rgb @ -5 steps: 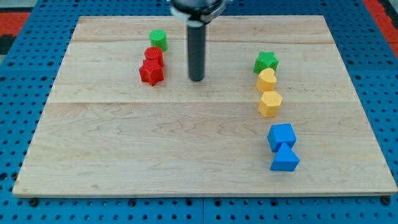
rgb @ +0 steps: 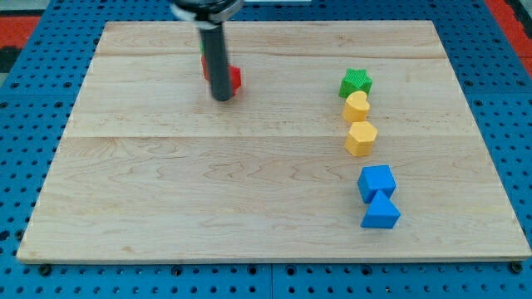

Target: Move the red star right to the red circle

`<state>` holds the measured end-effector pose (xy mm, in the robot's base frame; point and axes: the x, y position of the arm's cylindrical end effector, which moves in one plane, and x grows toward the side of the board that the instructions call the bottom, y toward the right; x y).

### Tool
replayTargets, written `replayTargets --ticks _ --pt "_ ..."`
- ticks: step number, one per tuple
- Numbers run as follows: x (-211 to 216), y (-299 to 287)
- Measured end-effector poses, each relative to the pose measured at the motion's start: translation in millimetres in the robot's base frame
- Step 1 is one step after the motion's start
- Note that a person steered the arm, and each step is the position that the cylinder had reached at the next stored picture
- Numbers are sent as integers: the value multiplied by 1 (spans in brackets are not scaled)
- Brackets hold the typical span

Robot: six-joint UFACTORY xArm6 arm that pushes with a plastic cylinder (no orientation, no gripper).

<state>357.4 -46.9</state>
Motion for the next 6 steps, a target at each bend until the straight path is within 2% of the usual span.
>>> replayTargets --ticks 1,2,3,4,5,6 --pt "-6 55" --pt "1 59" --pt "21 11" --pt "19 -35" --pt "-17 -43" --pt "-29 40"
